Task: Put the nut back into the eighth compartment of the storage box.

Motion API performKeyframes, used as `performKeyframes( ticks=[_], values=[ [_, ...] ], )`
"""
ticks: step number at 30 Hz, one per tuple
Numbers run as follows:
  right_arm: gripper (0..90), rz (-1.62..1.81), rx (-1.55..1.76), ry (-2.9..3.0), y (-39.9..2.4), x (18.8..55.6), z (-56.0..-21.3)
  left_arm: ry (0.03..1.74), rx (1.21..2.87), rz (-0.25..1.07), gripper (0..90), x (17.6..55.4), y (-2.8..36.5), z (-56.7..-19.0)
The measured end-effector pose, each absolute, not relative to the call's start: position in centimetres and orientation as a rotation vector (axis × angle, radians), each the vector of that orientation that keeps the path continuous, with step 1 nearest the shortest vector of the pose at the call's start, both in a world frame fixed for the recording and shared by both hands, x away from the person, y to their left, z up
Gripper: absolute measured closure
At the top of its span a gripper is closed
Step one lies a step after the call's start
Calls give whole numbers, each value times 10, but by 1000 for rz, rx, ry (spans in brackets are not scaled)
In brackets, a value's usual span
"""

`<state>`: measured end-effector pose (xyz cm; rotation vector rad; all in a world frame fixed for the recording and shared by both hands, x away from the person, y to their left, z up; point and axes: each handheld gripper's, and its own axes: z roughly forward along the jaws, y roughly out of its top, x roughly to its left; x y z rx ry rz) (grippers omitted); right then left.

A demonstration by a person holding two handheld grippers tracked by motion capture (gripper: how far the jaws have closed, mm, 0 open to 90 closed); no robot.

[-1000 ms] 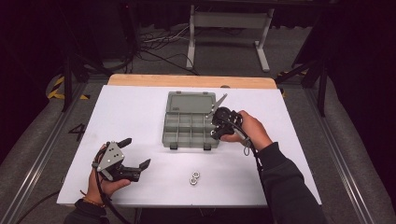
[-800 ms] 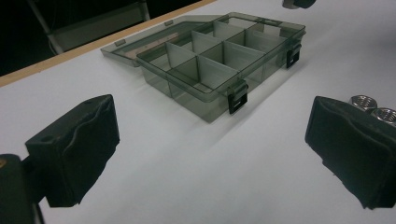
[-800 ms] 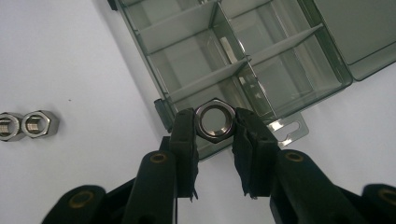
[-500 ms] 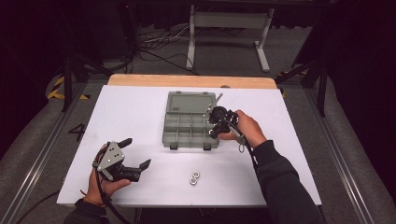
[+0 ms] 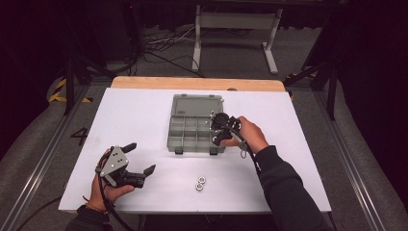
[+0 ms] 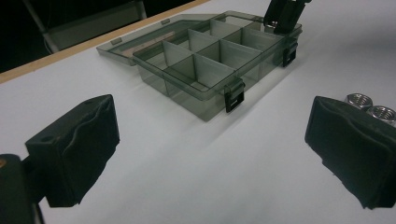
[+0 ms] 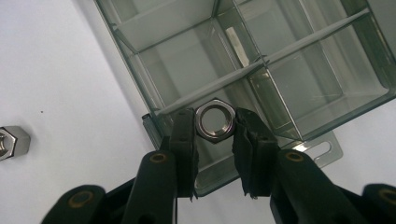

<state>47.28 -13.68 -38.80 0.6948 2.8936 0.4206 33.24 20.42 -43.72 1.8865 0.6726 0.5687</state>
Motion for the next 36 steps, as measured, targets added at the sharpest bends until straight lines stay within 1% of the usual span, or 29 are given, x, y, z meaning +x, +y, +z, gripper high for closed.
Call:
performKeyframes(
  ticks=[7,11,20,23,28,30,36],
  values=[
    [699,447,714,2887,-137,477,-393,668,1886,565,38,333,205,-437],
    [630,474,733,2875,-141,476,-394,671,1890,555,38,334,206,-438],
    [578,593,737,2814,-150,466,-384,670,1895,550,37,334,205,-439],
    [558,700,738,2791,-158,457,-379,676,1895,552,35,334,205,-438],
    [526,754,714,2751,-167,441,-375,674,1898,556,34,333,204,-439],
    [487,782,691,2742,-169,434,-374,674,1902,557,33,333,204,-438],
    [438,813,604,2719,-169,411,-369,672,1897,582,43,332,205,-437]
  ],
)
